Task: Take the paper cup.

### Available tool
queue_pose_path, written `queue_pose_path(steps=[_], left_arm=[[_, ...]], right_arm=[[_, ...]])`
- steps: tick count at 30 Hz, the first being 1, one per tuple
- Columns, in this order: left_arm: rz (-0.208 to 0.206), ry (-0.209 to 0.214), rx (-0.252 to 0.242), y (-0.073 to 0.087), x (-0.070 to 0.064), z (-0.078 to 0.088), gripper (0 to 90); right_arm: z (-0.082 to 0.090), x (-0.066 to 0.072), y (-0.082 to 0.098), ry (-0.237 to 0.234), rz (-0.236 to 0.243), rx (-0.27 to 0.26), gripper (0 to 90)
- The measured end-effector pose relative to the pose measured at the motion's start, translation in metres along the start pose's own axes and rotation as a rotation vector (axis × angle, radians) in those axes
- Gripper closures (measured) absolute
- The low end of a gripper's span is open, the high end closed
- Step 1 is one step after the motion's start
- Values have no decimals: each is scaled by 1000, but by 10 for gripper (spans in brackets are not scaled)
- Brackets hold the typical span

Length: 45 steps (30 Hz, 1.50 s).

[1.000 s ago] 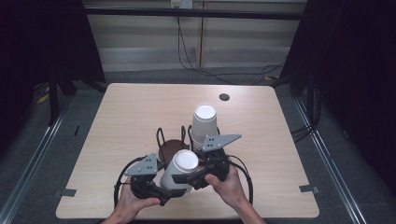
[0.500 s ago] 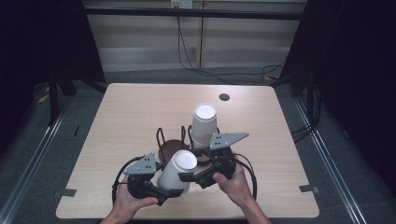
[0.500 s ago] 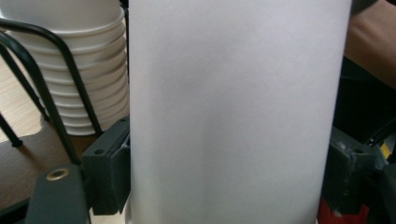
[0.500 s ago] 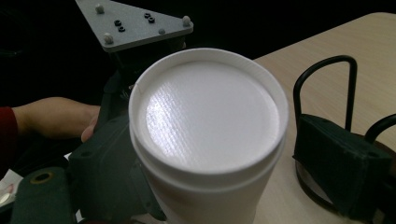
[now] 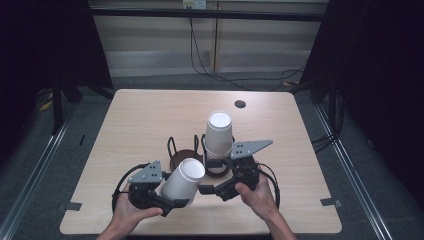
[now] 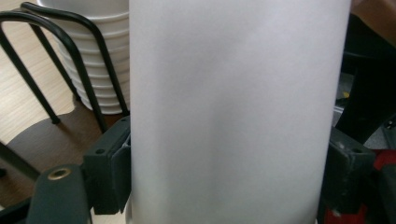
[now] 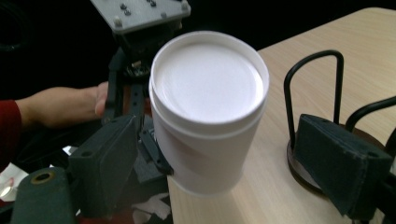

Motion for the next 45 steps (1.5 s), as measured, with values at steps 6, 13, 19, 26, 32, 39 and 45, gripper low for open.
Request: queue_pose_path(steps=[6,13,19,26,32,39,45], left_arm=[[-18,-10,74,0,-1,3,201],[-30,0,164,2,-3,-1,201],[-42,-14,229,3,-3,0,201],[-46,-9,292,7,0,-6,201],[-78,1,373,6,1,-17,202],[-103,3,431,6,-1,-21,202],[-125,-1,478,6,-2,-24,201]], right_arm=[[2,-3,3,63,48,32,137],[1,-1,7,52,64,97,137],[-5,0,11,68,83,173,138],[-14,-1,20,92,118,290,139],[-18,-5,20,106,133,357,140],[-22,-9,31,136,133,460,140],[-23,-12,40,148,136,514,148]])
Point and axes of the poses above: each handheld gripper's, and its own axes: z roughly backward along the jaws, y roughly out of its underside, x roughly to its left, the point moved 5 cm from there along -z, roughly forward along the jaws, and after that the axes turned 6 degrees about -z, right-handed, at the moved point
